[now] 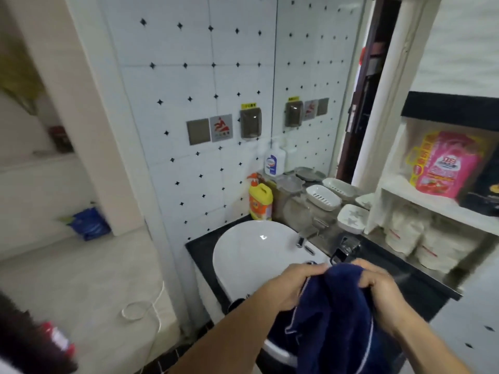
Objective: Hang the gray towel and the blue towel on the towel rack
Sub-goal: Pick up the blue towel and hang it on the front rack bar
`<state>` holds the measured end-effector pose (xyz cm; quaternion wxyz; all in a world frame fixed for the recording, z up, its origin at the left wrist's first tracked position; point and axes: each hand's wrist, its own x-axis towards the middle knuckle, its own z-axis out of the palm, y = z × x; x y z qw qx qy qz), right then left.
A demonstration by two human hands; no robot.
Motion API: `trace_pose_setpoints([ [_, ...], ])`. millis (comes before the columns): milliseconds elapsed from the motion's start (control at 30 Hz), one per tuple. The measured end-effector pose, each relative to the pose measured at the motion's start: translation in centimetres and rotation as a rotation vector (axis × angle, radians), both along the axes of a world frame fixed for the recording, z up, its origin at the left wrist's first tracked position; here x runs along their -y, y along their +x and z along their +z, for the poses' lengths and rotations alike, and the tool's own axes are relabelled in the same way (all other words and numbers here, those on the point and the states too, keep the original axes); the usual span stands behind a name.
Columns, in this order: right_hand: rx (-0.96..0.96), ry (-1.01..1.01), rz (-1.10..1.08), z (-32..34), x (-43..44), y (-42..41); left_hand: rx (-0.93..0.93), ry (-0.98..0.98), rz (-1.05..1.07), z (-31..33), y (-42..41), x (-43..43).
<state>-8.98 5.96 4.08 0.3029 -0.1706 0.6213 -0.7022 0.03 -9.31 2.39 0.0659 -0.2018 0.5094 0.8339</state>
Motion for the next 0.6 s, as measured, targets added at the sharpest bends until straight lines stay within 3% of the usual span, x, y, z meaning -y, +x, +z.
trace_pose_setpoints([
  [200,-0.27,0.072,0.084,6.2,-2.4,0.6,-0.146,0.03,0.085,6.0,1.2,-5.0],
  [400,-0.393,-0.017,0.039,11.9,-8.5,0.2,-0.24,-0.484,0.186,13.1,-0.7,-11.1],
  [600,-0.521,-0.049,-0.089,16.0,-16.4,-0.6,-0.361,-0.771,0.151,19.2,-4.7,-17.8],
])
